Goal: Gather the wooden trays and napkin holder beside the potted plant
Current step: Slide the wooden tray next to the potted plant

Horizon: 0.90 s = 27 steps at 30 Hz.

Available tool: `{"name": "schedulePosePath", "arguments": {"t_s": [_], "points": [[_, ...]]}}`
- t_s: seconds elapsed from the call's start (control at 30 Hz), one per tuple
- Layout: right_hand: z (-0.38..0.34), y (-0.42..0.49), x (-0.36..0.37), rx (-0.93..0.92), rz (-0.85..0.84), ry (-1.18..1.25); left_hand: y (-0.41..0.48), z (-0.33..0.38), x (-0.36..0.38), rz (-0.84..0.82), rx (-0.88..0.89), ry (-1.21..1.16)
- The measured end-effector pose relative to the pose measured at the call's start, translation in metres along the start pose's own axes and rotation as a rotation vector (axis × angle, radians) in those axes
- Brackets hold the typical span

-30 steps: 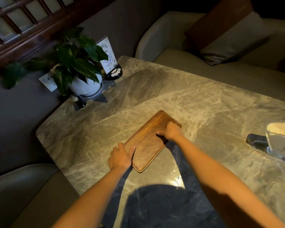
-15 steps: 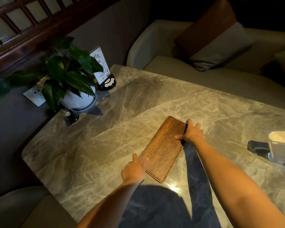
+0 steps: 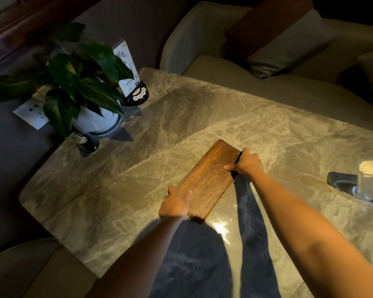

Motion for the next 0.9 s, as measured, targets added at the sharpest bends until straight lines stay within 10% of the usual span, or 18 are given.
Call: {"name": "schedulePosePath", "arguments": {"t_s": [0.9], "points": [[-0.276, 0.045, 0.085, -0.304, -0.034, -0.049, 0.155, -0.109, -0.168, 0.18, -0.09, -0.284]]}}
Point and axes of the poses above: each hand's wrist, its own y-axis towards the middle knuckle, its own x-axis out of the palm, z = x × y, the point moved 2 cm from there along y, towards the middle knuckle, and after that the axes turned 1 degree about z, right-handed, at the moved point
